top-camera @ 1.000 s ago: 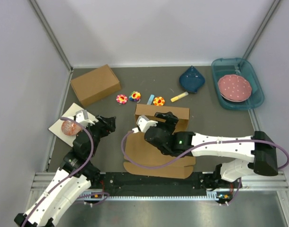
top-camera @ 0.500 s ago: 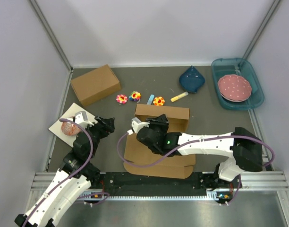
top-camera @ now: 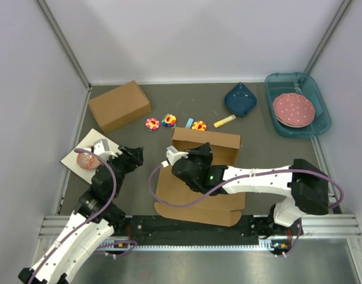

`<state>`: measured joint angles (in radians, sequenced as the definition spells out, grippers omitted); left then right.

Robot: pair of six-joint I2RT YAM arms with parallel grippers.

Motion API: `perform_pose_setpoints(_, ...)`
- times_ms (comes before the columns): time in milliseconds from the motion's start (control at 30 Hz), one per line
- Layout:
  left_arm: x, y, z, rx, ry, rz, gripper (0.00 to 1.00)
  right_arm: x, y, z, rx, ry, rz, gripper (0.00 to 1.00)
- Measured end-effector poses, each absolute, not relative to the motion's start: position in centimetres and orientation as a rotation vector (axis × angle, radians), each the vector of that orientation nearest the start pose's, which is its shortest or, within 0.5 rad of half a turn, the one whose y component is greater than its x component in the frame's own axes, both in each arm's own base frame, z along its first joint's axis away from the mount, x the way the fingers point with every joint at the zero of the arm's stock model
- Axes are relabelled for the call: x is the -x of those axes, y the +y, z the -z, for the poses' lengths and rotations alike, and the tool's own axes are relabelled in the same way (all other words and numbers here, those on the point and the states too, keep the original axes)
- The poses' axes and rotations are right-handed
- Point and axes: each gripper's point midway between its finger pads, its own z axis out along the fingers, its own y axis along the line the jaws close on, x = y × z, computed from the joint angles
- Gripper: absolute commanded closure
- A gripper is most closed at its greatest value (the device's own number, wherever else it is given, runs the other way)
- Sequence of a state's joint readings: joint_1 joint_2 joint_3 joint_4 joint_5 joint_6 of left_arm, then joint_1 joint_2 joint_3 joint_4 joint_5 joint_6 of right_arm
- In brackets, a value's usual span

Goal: Fold the paper box

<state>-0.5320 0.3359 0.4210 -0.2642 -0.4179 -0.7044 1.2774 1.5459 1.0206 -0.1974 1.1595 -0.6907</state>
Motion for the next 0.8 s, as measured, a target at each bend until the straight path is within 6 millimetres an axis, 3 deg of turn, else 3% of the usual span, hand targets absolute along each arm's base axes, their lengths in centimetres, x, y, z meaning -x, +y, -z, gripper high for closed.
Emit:
perform_pose_setpoints(133,-23.5,-8.1,-21.0,0.461,1.703,0.522,0.21,-26.2,25.2,-20.6,1.223,1.523,0.947,1.00)
perform_pose_setpoints(233,-23.4,-7.5,-23.1,0.449,1.666,0.504,0.21,-27.2,23.7,-22.3,1.147,1.581,0.942,1.00)
perform_pose_setpoints(433,-23.1,-6.4,-31.0,0.445,1.502,0.523,0.21,-30.5,18.2,-31.8,0.737,1.799,0.756,1.00)
perform_pose_setpoints(567,-22.9,-6.2,-33.3,0.442,1.445,0.539,0.21,-32.8,12.7,-35.3,0.355,1.970,0.461,1.00)
perform_pose_setpoints(700,-23.2,-6.4,-33.2,0.431,1.457,0.526,0.21,-32.1,7.1,-33.5,-0.017,2.140,0.161,1.00)
perform_pose_setpoints(800,-23.3,-6.4,-33.1,0.430,1.463,0.523,0.21,-30.8,7.3,-31.1,-0.198,2.232,-0.028,1.00)
